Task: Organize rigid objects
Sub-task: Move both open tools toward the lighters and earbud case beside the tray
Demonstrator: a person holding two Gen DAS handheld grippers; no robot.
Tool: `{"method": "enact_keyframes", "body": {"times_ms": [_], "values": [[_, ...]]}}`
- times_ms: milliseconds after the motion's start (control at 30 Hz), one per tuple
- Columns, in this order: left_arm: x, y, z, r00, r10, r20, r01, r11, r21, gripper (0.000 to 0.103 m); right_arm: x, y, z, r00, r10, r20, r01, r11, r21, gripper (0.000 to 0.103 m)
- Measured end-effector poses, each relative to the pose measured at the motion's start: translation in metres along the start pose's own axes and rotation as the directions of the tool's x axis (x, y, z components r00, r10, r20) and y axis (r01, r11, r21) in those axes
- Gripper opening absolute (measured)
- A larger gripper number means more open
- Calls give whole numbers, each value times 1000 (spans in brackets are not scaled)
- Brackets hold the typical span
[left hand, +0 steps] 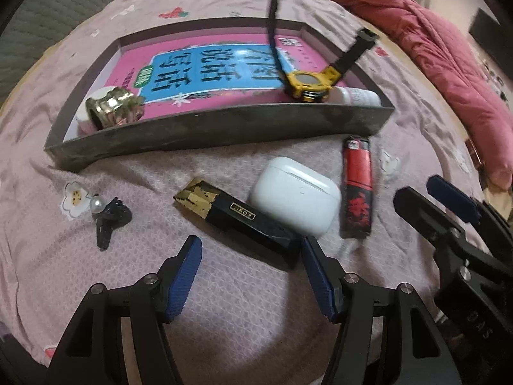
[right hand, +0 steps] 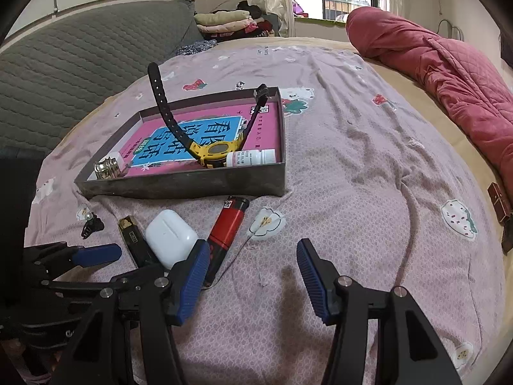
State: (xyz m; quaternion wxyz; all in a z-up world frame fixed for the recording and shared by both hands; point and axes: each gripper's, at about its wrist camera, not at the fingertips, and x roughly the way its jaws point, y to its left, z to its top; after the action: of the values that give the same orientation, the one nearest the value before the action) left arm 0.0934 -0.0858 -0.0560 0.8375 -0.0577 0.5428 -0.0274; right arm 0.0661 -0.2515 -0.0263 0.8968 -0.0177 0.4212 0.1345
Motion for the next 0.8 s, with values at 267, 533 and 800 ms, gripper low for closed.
{"method": "enact_keyframes", "body": {"times_ms": [267, 533, 800], "values": [[-7, 27, -1, 1000, 30, -1, -30, 997, -69, 66, 12, 11, 2, 1000, 17, -18, -18, 999, -27, 56], [-12, 50, 3, 1000, 30, 6, -29, 991, -127, 66, 31, 37, -5, 998, -7, -68, -1, 994, -108, 56], [-10, 52, 12, 1000, -16, 13, 19, 981, -191, 66, 44, 41, -9, 995, -54, -88, 43, 992, -121, 56]]}}
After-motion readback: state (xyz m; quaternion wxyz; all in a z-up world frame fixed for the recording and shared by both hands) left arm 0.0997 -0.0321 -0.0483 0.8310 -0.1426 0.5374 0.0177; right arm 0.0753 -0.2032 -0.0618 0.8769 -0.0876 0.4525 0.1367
